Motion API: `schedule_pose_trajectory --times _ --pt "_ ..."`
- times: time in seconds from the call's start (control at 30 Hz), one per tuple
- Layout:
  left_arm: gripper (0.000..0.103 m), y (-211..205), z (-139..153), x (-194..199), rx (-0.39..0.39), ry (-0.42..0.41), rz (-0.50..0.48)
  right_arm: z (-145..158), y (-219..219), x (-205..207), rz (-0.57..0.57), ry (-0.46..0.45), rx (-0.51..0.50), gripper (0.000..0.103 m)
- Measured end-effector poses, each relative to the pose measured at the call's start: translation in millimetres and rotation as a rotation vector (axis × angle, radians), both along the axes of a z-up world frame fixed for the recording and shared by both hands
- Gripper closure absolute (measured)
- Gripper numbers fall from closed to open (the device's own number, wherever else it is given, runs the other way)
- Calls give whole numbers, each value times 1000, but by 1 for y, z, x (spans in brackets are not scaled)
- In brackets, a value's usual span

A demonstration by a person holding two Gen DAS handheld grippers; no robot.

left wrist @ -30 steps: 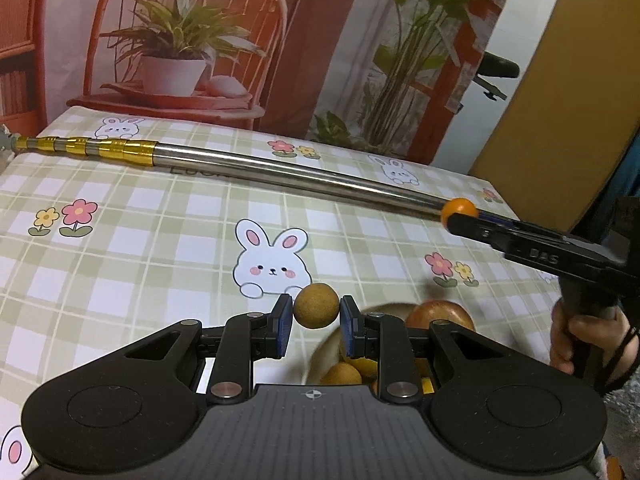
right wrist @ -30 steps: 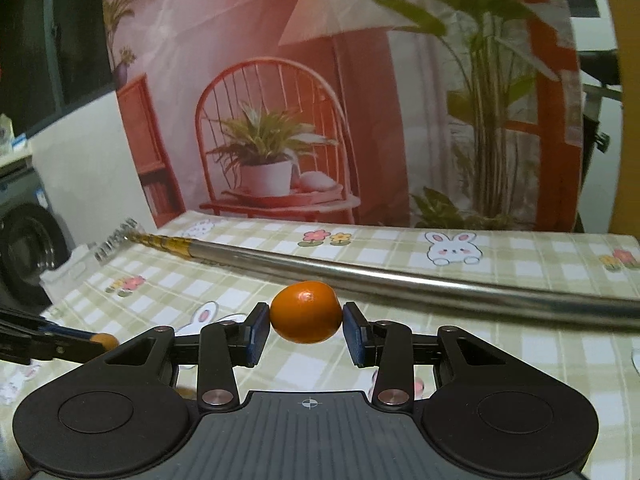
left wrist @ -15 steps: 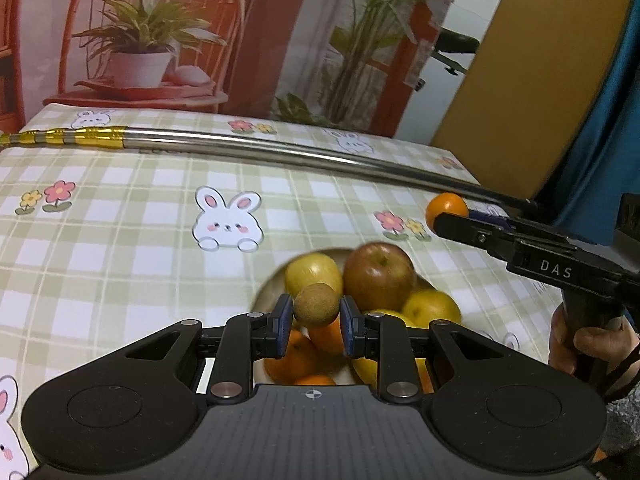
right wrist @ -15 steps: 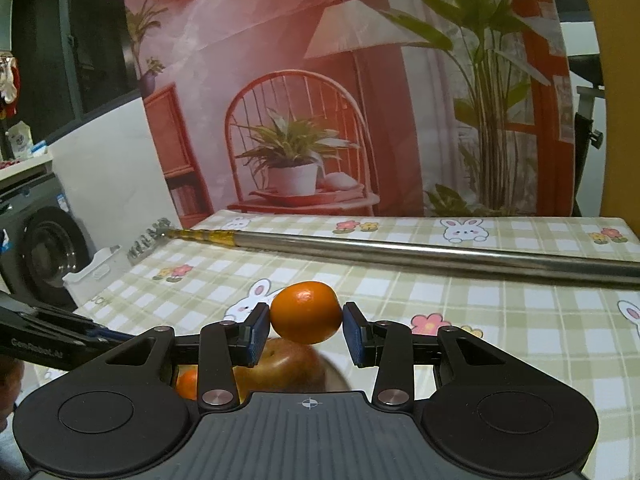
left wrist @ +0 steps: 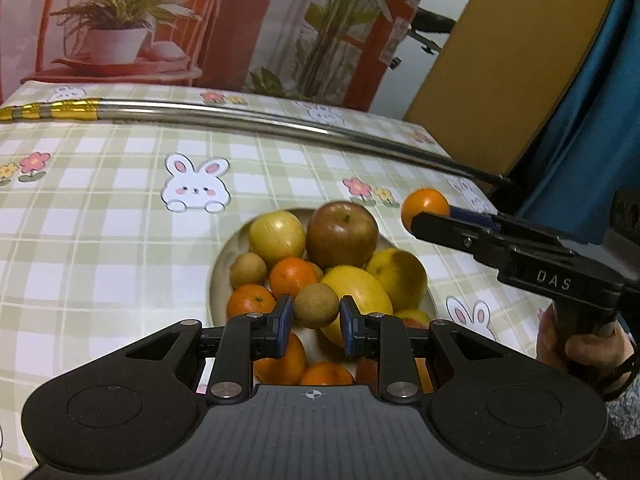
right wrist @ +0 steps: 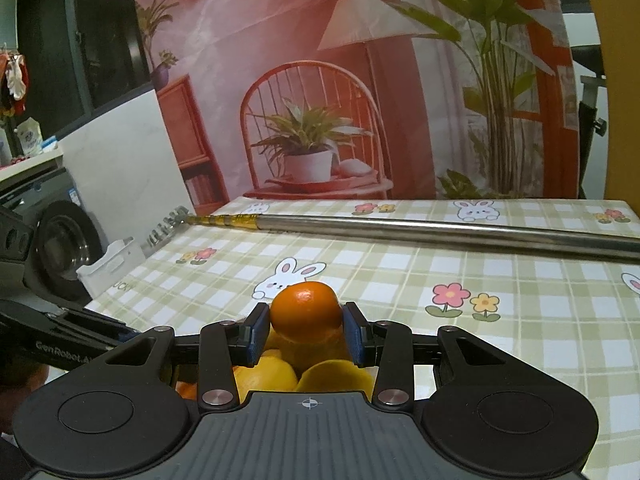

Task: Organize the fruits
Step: 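Carry the kiwi and the small orange over the white plate with both tools, then release the kiwi onto the plate with the left tool while the right tool lowers the orange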

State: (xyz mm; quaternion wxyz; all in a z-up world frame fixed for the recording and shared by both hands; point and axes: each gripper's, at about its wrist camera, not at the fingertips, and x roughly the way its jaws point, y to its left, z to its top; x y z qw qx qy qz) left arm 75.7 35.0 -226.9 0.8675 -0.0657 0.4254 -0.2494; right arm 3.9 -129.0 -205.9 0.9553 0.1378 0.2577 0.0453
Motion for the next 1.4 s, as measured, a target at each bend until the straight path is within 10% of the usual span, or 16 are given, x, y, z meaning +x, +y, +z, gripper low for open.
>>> schedule_pose_trajectory --times 0.5,1.07,1.4 --pt "75 -4 -10 0 23 22 -19 -7 6 1 8 34 12 66" --pt "38 16 16 -7 50 -89 143 -11 17 11 33 75 -17 66" --pt "34 23 21 -7 48 -87 198 -10 18 13 33 81 -29 65"
